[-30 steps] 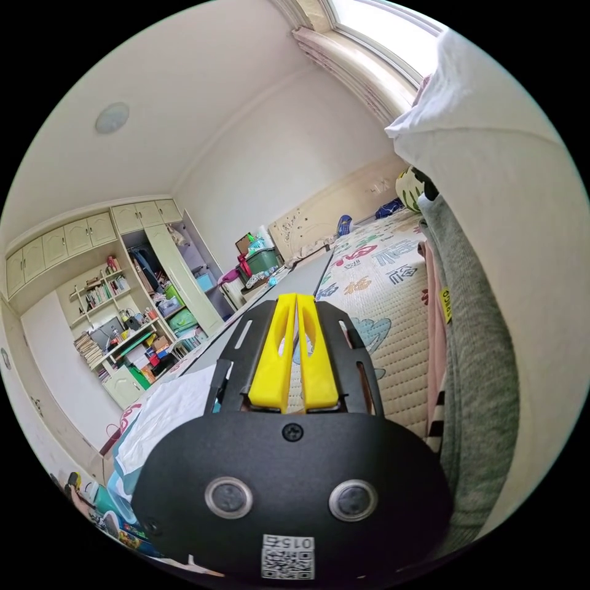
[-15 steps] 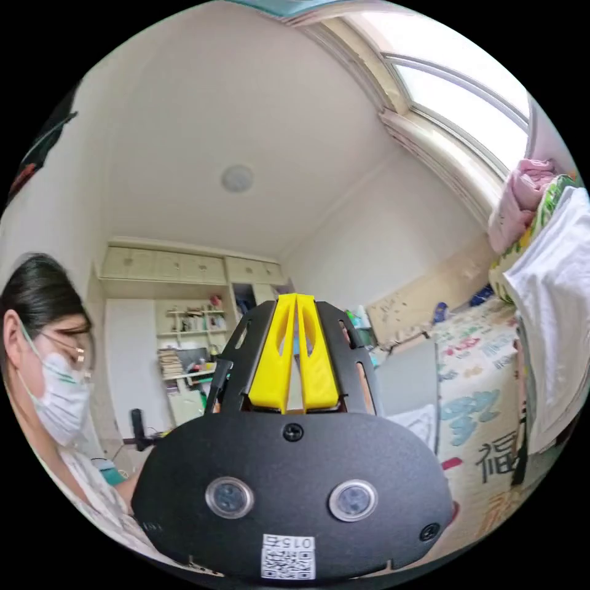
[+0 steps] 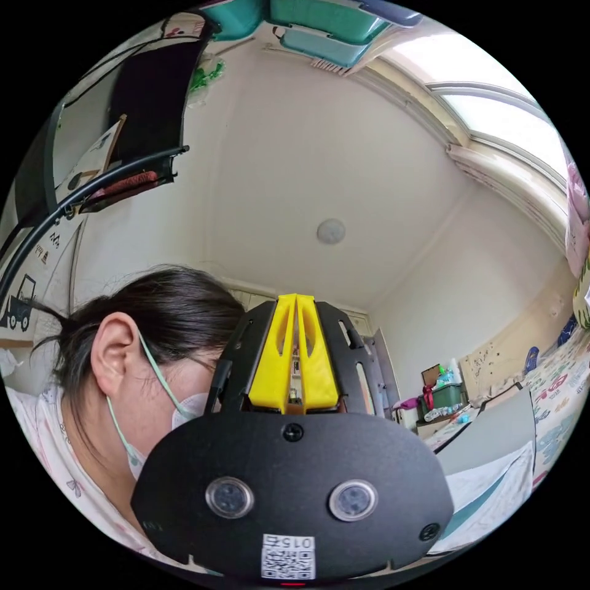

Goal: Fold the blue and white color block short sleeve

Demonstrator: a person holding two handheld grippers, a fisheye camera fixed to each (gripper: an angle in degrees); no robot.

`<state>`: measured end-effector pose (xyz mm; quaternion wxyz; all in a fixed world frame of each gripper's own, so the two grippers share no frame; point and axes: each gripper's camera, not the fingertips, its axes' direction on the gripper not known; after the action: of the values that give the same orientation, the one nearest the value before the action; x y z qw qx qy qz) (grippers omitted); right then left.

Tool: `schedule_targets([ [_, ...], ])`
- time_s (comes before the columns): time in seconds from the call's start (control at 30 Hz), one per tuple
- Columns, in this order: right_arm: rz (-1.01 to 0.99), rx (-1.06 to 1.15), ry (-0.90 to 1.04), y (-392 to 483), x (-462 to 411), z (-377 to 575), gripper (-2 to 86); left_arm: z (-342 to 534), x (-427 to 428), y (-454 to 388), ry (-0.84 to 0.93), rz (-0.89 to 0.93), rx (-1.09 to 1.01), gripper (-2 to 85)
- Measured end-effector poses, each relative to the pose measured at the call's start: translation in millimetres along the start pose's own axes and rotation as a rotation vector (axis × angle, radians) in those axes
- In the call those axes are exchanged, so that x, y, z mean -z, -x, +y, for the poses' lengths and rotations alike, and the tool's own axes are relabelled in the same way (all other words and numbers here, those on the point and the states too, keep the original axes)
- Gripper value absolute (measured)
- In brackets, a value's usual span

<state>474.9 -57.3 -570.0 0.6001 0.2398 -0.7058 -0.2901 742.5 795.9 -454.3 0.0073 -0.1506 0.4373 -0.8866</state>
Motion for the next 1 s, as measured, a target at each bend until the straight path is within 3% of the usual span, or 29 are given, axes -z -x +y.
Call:
schedule_targets([
  [0.13,-0.052,0.081,0.079,-9.8,6.5,15.3,-0.2,25.3,-72.8,-5.9,0.101,-0.025,-0.012,7.9],
  [0.2,0.079,0.199,0.196,-15.8,3.1,20.7,0.3,35.7,-101.2,-14.9,0.166,-0.007,-0.038,8.7],
  [0.27,0.273,0.240,0.446,-57.0,-9.0,31.8,3.3,51.9,-134.2,-33.8,0.259,0.113,-0.111,9.2],
  [0.3,0.270,0.251,0.526,-71.0,-12.3,36.7,4.6,56.7,-140.3,-39.1,0.269,0.130,-0.128,9.3],
  [0.37,0.205,0.263,0.925,-125.5,-31.0,67.7,7.0,75.6,-167.4,-60.0,0.328,0.150,-0.192,9.5],
  [0.43,0.243,0.283,1.151,-153.6,-43.9,97.3,8.8,88.9,-193.9,-73.8,0.391,0.164,-0.223,9.7],
  [0.57,0.146,0.284,1.391,-186.1,-63.4,150.2,10.3,120.9,-254.0,-101.8,0.410,0.204,-0.240,10.2],
  [0.83,-0.076,0.361,1.583,-196.4,-102.6,196.3,11.0,198.1,-313.1,-154.7,0.481,0.228,-0.237,7.9],
  [1.0,-0.033,0.391,1.543,-201.5,-137.5,198.5,2.8,243.5,-304.3,-195.3,0.471,0.159,-0.233,3.0],
])
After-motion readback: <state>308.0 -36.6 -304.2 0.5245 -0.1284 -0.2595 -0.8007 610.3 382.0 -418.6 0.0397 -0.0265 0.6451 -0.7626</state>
